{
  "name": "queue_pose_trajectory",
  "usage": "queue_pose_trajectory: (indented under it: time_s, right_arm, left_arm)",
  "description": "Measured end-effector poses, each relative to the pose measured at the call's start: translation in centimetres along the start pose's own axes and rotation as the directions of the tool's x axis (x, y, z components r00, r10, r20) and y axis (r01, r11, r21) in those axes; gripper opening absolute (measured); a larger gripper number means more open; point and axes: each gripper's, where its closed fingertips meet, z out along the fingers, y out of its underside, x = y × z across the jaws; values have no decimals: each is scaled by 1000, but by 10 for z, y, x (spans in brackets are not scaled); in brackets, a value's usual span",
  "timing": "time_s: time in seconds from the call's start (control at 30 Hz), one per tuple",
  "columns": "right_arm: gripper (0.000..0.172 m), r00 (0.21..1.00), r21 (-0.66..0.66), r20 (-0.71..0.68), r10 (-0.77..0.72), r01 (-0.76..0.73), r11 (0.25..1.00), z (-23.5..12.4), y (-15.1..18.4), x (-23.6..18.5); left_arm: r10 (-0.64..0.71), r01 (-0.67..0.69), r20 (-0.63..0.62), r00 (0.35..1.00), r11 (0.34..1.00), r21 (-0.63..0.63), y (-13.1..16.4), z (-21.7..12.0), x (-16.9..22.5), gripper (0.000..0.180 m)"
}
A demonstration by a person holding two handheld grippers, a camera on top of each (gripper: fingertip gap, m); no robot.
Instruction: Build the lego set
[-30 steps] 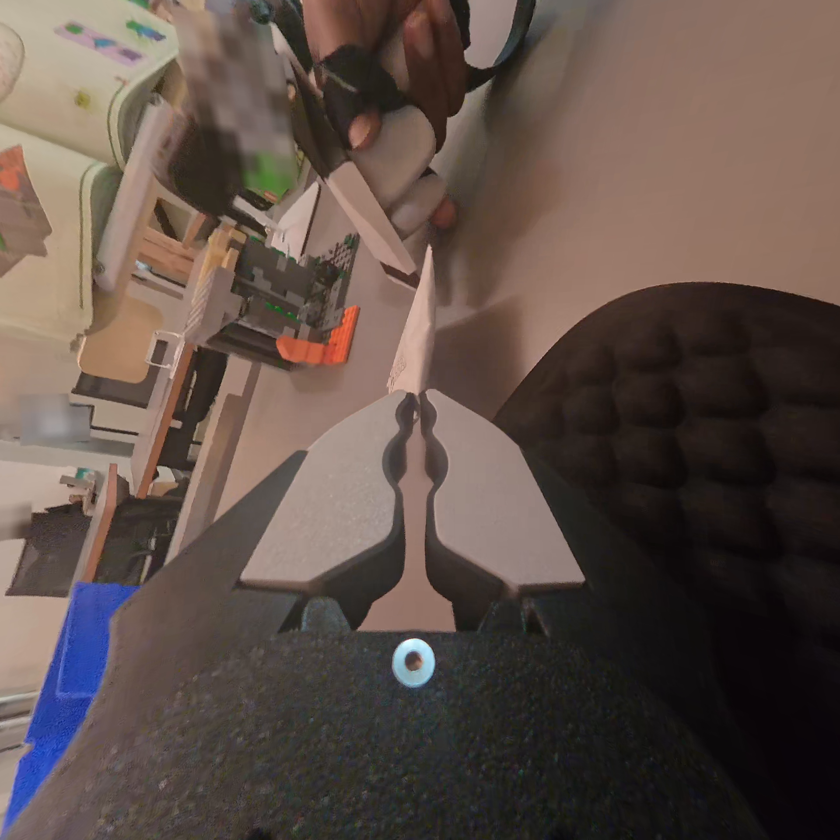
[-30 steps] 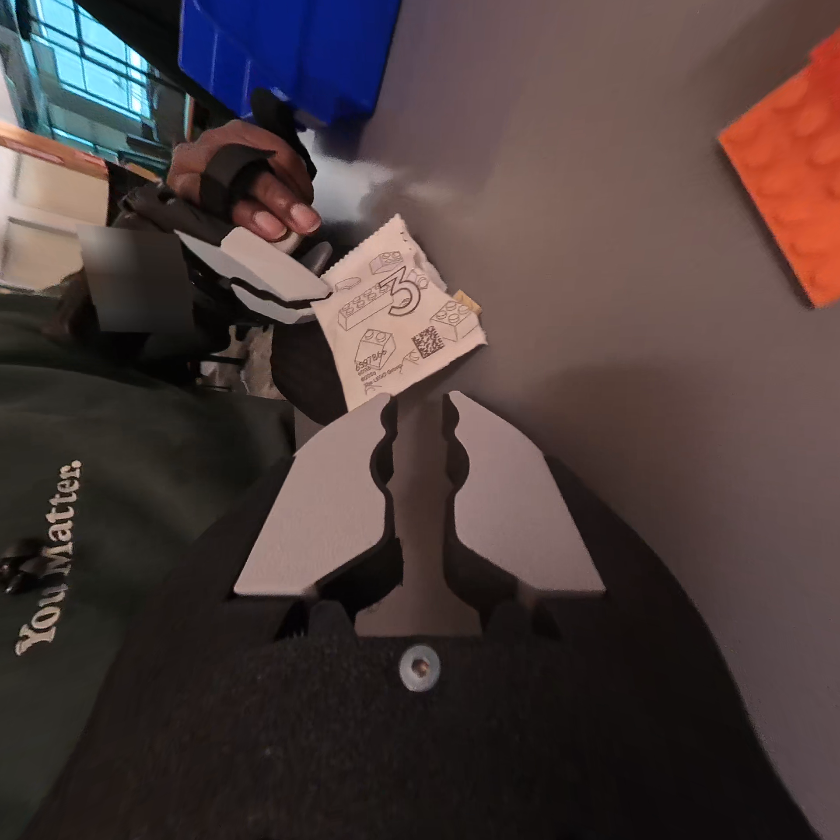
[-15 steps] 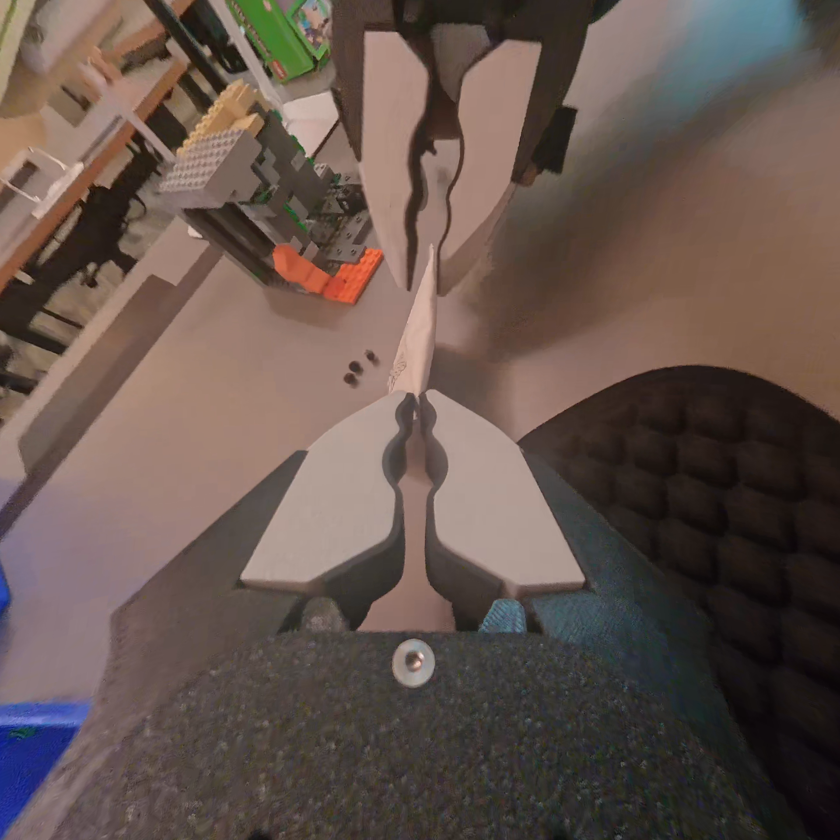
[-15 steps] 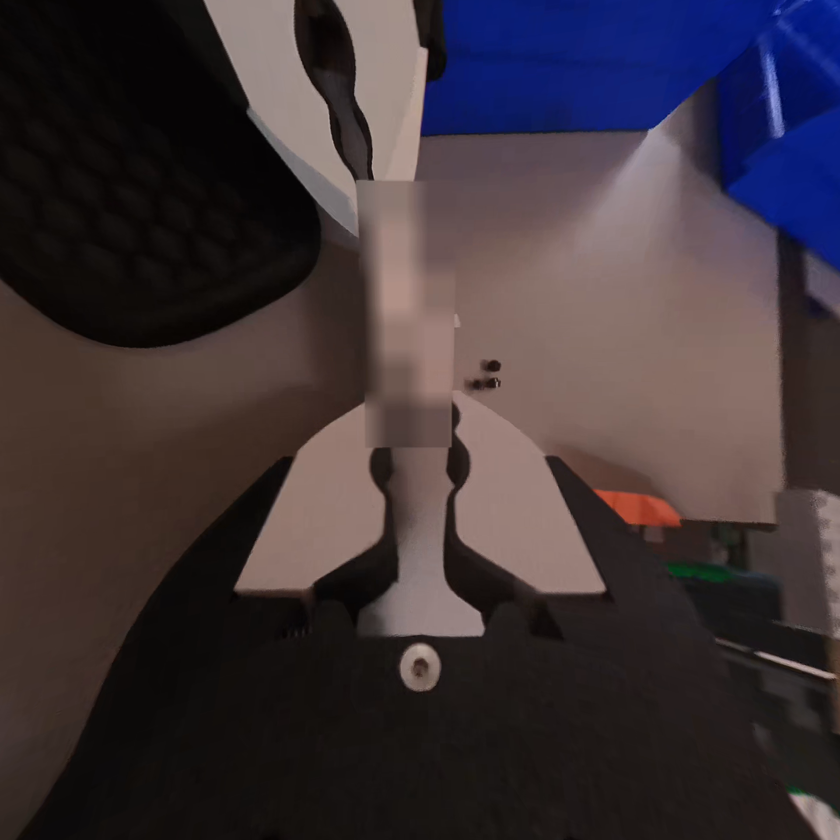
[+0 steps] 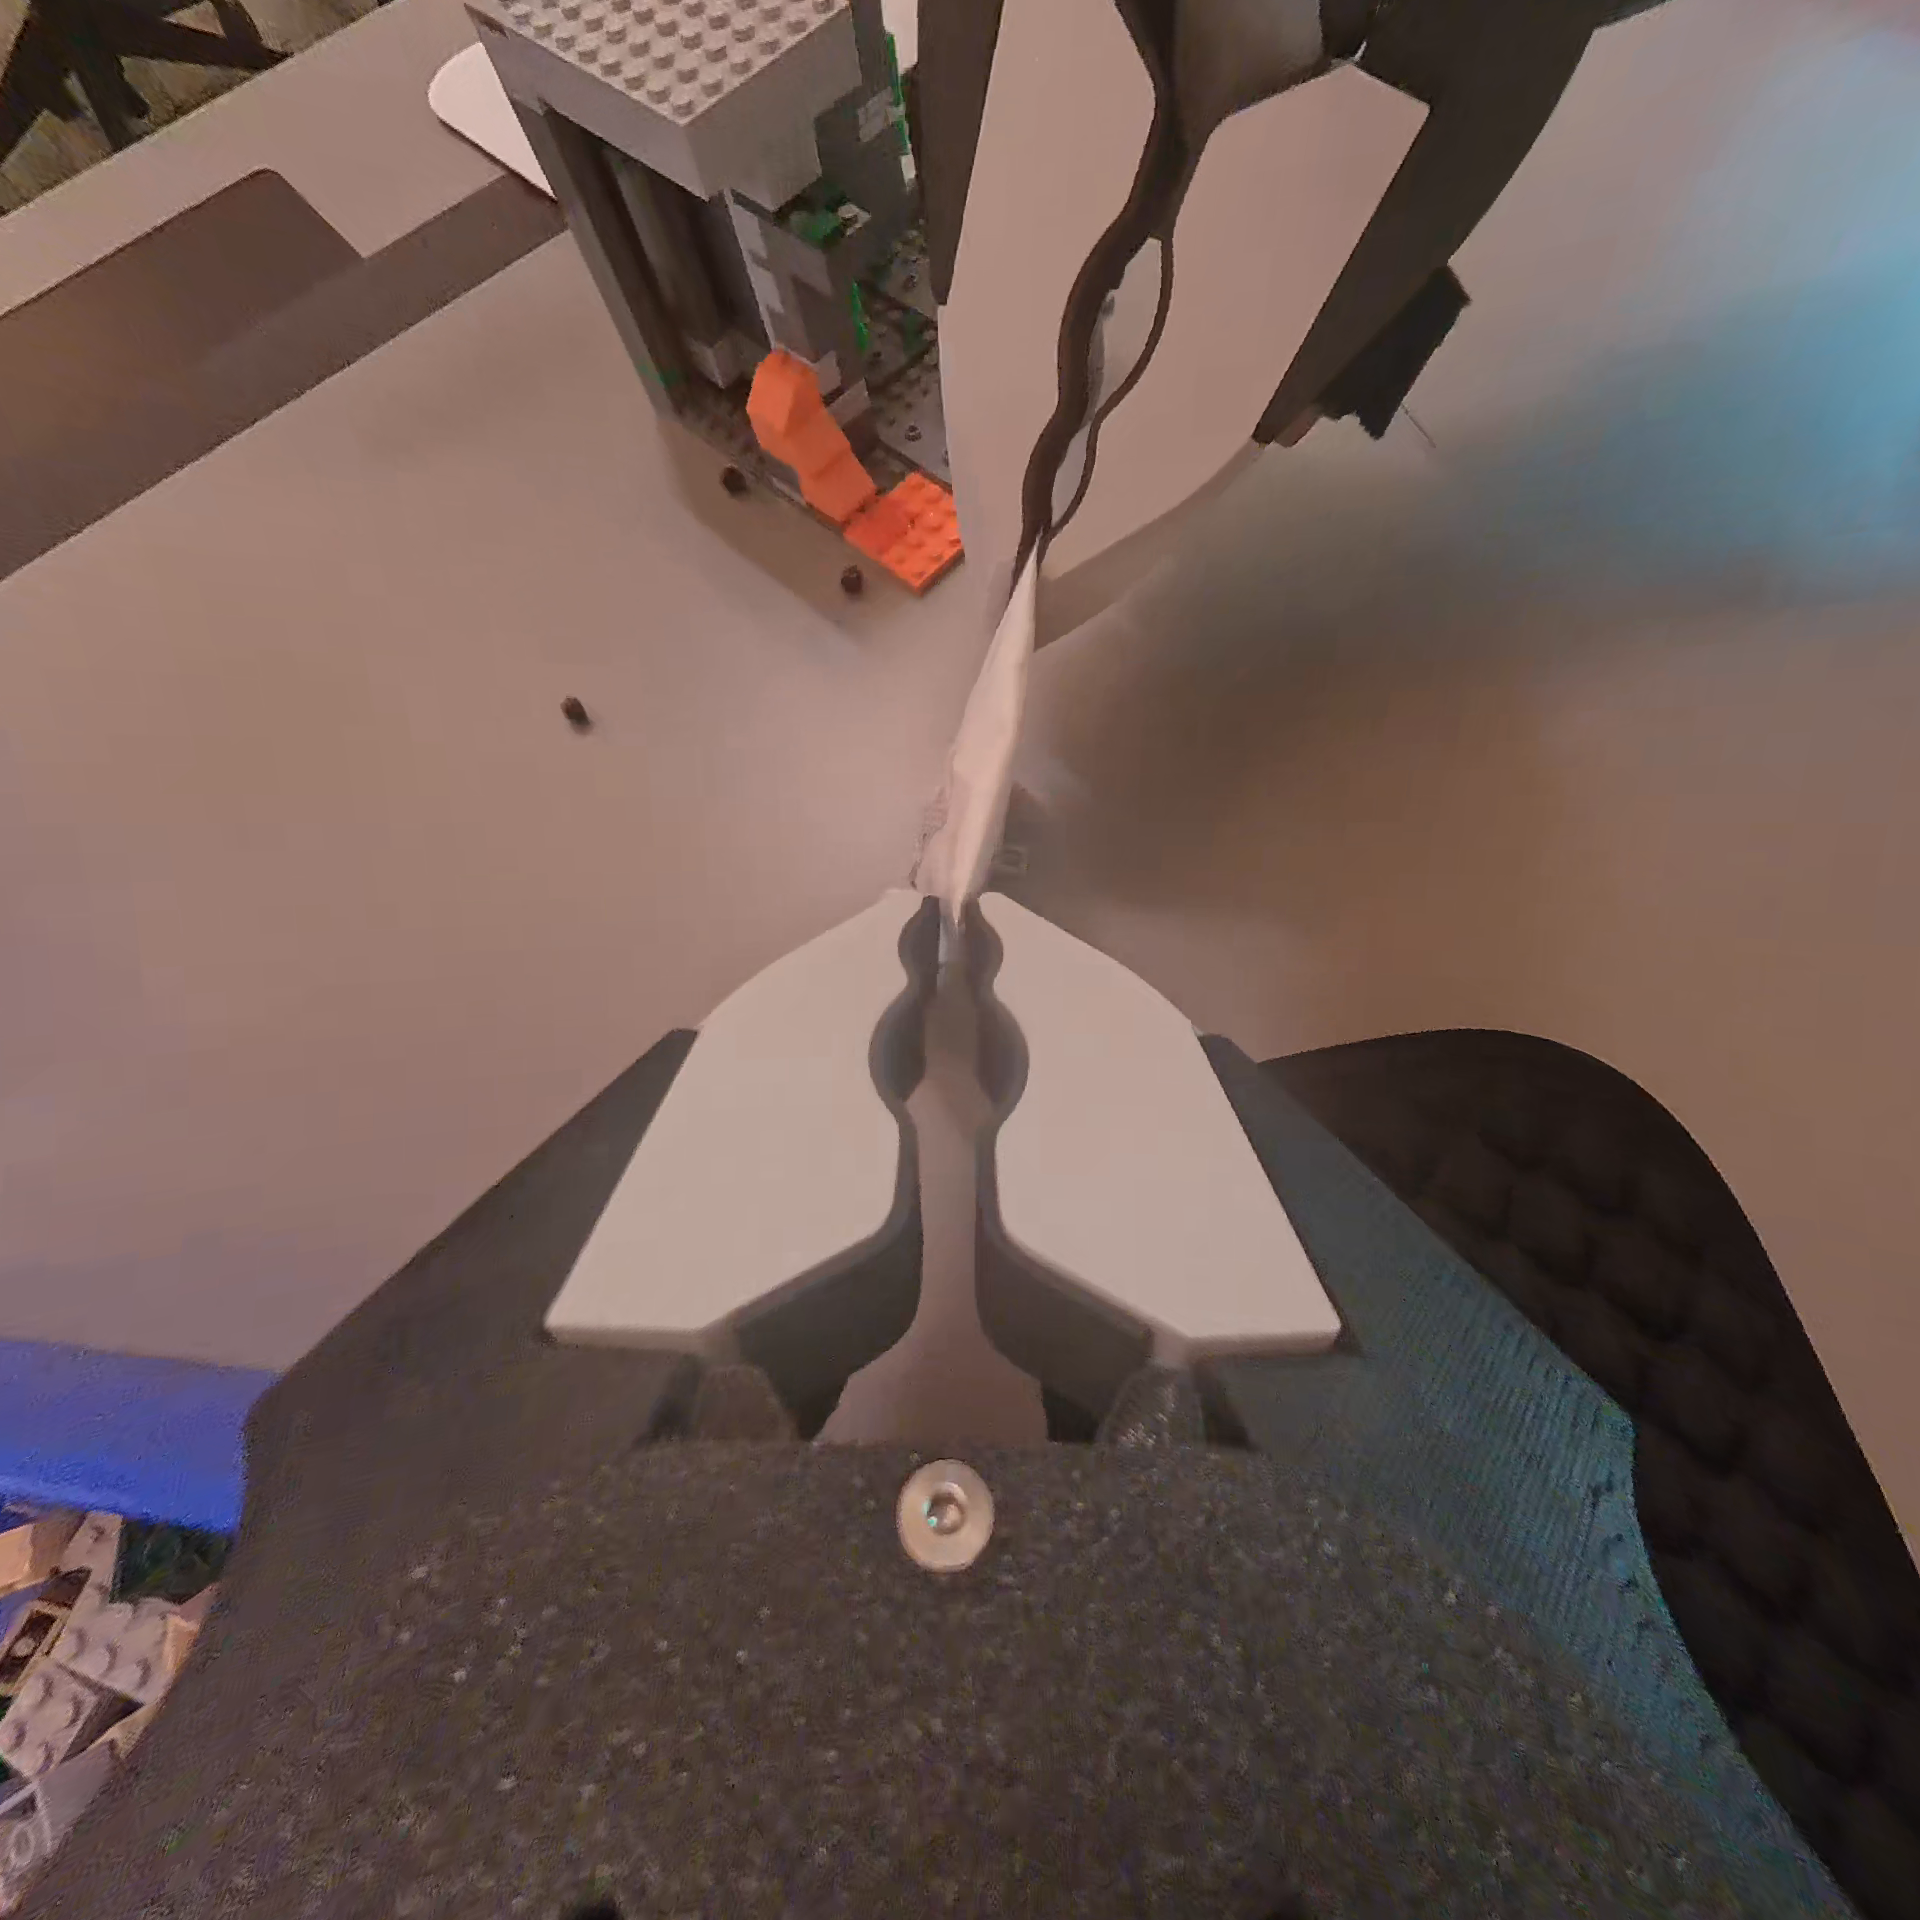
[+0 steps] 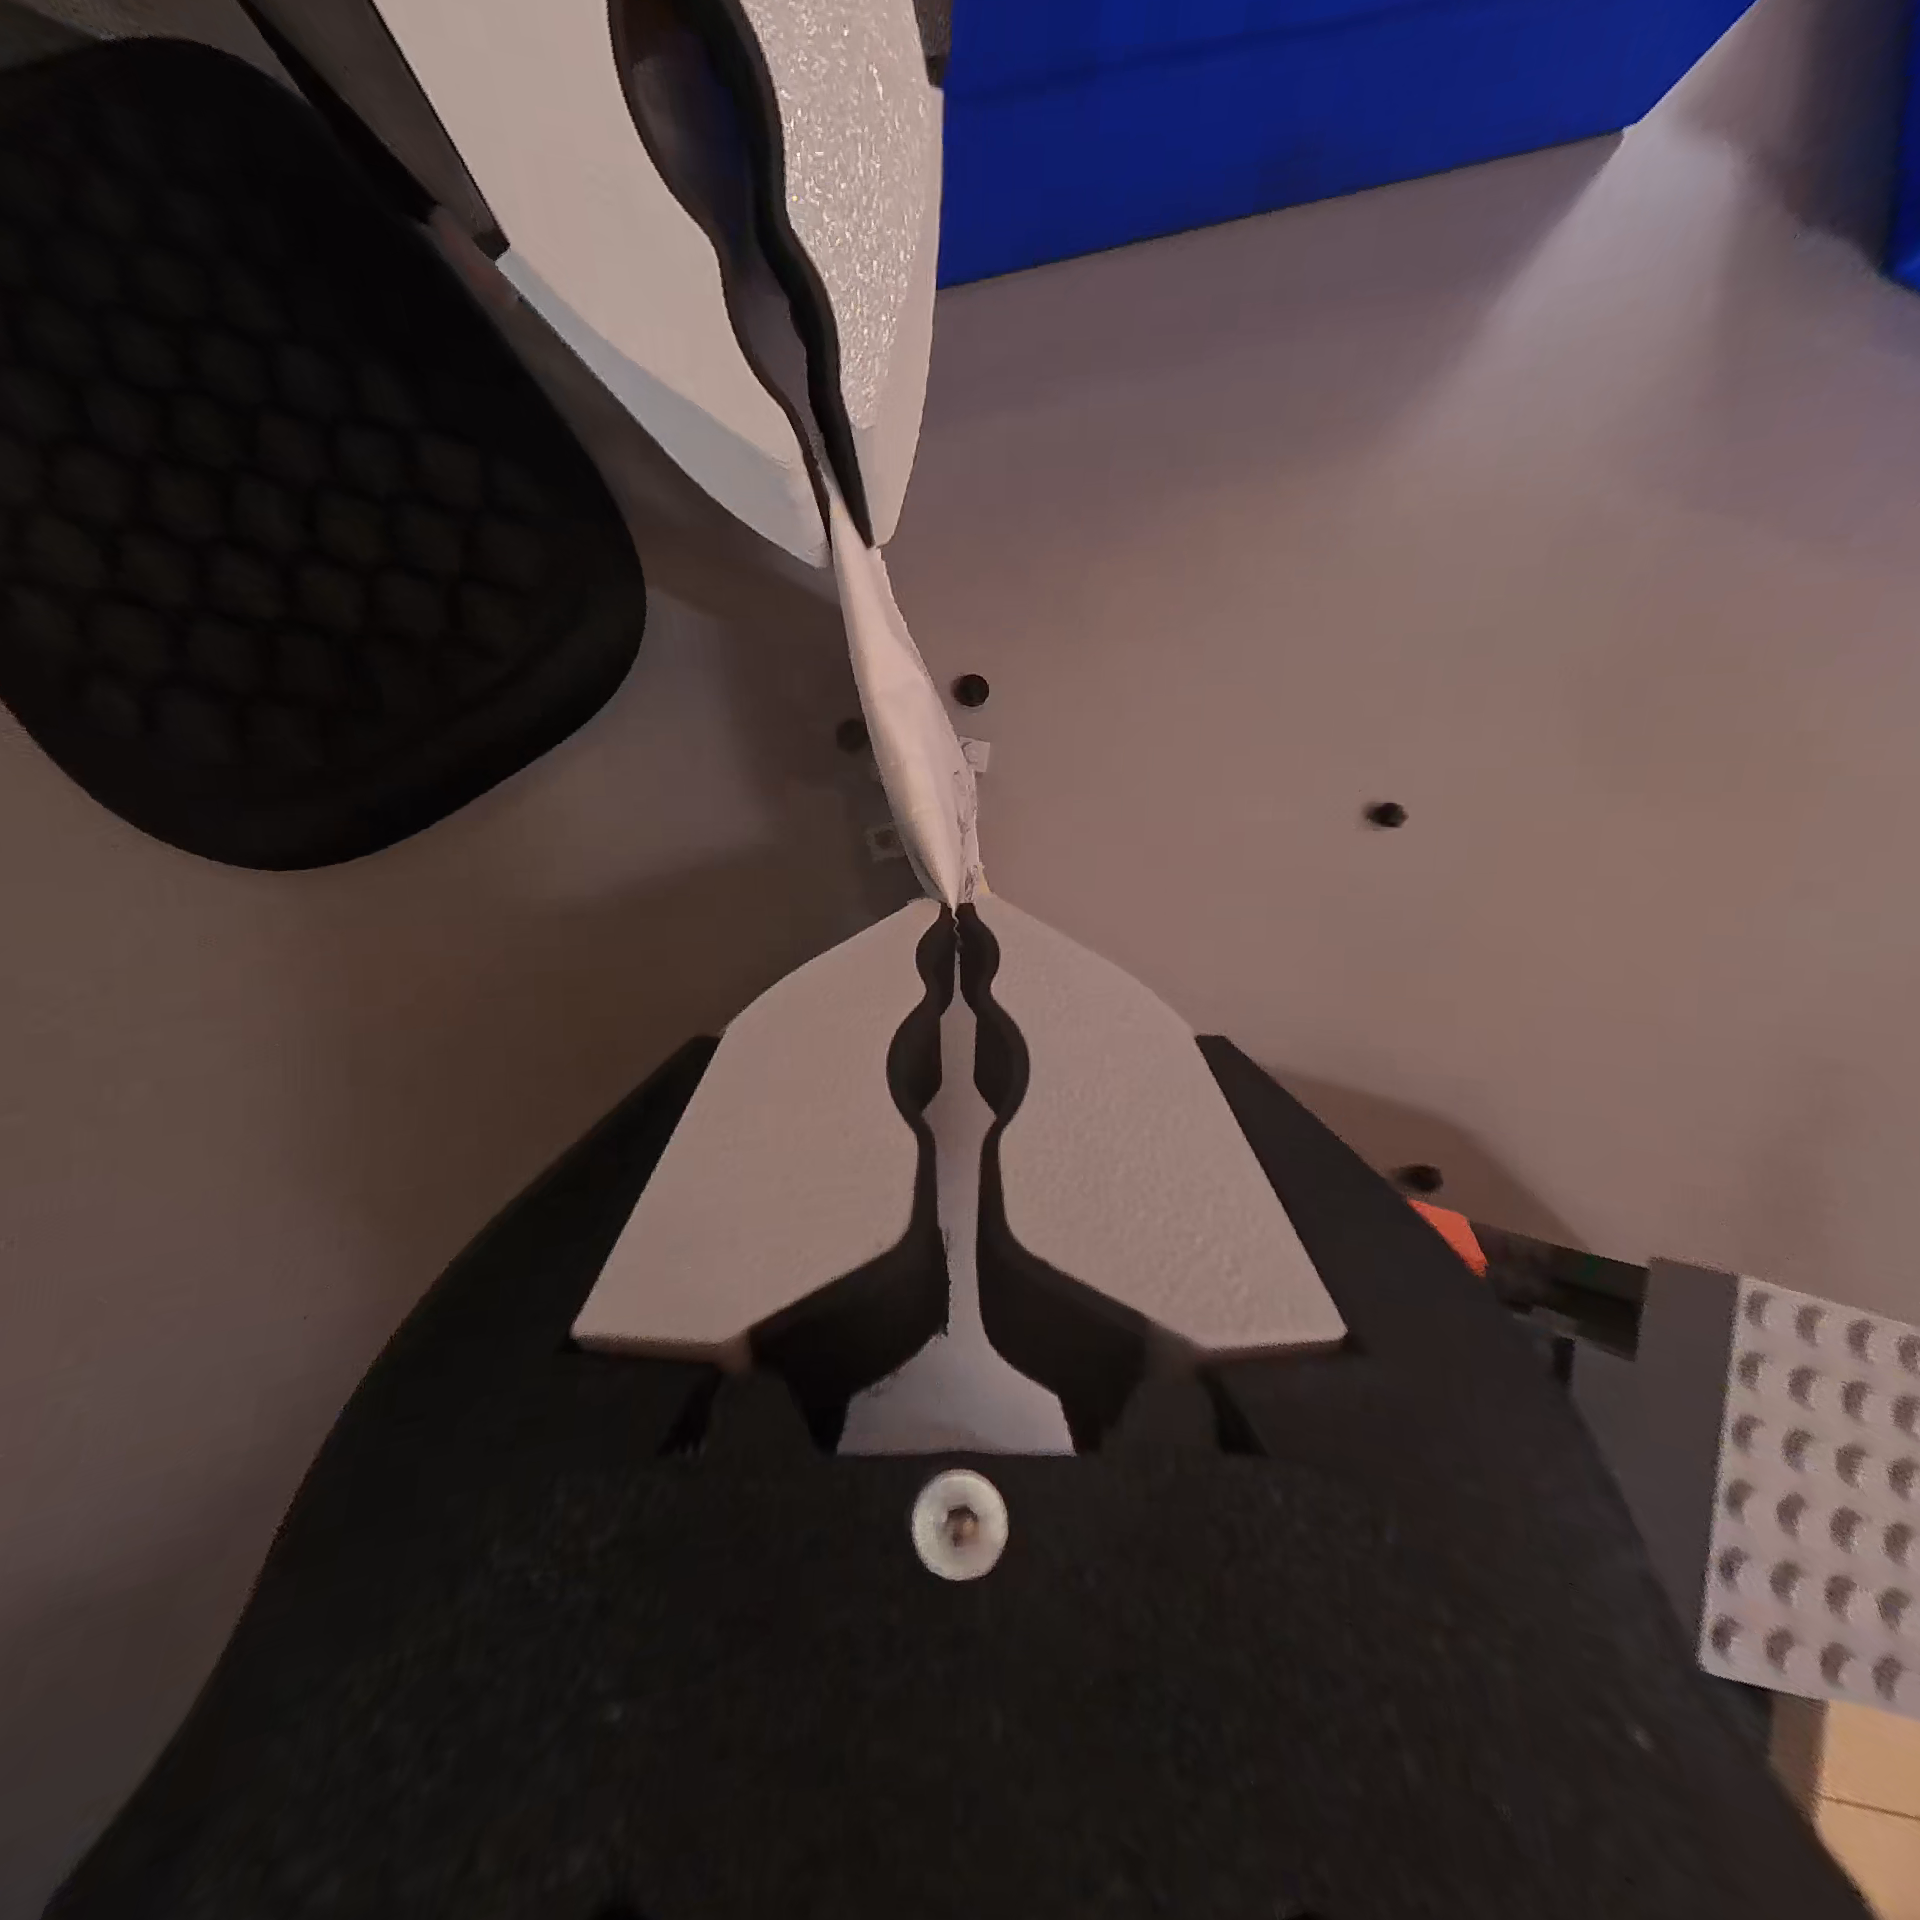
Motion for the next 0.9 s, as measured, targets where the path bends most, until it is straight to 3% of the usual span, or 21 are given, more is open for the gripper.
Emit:
queue_pose_trajectory:
  time_s: [0.03,0.5,0.9]
  right_arm:
    - [0,1000,-3,8,12,-12,1000,-1,0,-1]
    - [0,990,-18,43,137,-137,990,-19,10,4]
    - [0,972,-17,83,218,-217,976,-23,-2,17]
  left_arm:
    - [1,-1,3,1000,1000,0,-1,-1,0,4]
    - [-11,6,56,998,997,74,-12,-9,-3,10]
    - [-22,18,29,999,990,140,-15,-22,-2,10]
